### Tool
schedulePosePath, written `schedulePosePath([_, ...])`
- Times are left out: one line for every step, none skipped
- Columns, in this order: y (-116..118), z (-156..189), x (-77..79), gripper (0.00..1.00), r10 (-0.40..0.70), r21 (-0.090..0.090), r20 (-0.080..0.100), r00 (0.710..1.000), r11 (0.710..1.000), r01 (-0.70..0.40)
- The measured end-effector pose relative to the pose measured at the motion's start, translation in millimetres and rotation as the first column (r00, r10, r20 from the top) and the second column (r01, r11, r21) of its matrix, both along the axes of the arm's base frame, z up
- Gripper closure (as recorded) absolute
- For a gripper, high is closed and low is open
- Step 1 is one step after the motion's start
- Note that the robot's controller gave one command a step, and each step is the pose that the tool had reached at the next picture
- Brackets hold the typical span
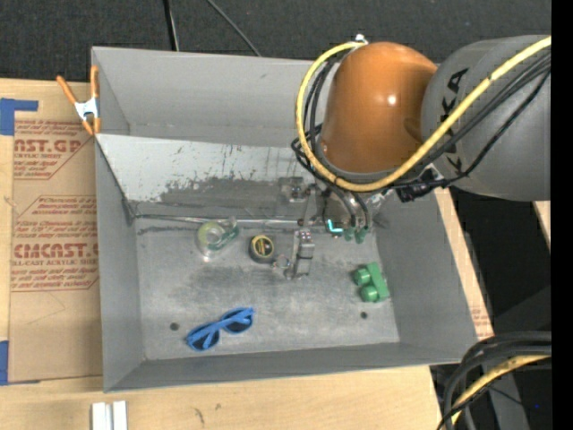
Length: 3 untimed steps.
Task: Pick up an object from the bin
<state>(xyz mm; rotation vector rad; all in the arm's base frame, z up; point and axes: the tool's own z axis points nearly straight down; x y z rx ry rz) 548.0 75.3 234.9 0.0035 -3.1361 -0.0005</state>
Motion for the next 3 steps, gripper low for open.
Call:
schedulePosePath([-1,4,1.6,1.00,-0.002,0.001,0.008,1.000,1.000,0.002])
schedulePosePath([-1,4,1.6,0.00,-0.002,0.001,0.008,1.000,1.000,0.002])
schedulePosePath([44,-129,-10.1,0.00,0.028,0.001,-0.002,1.000,1.000,-0.028])
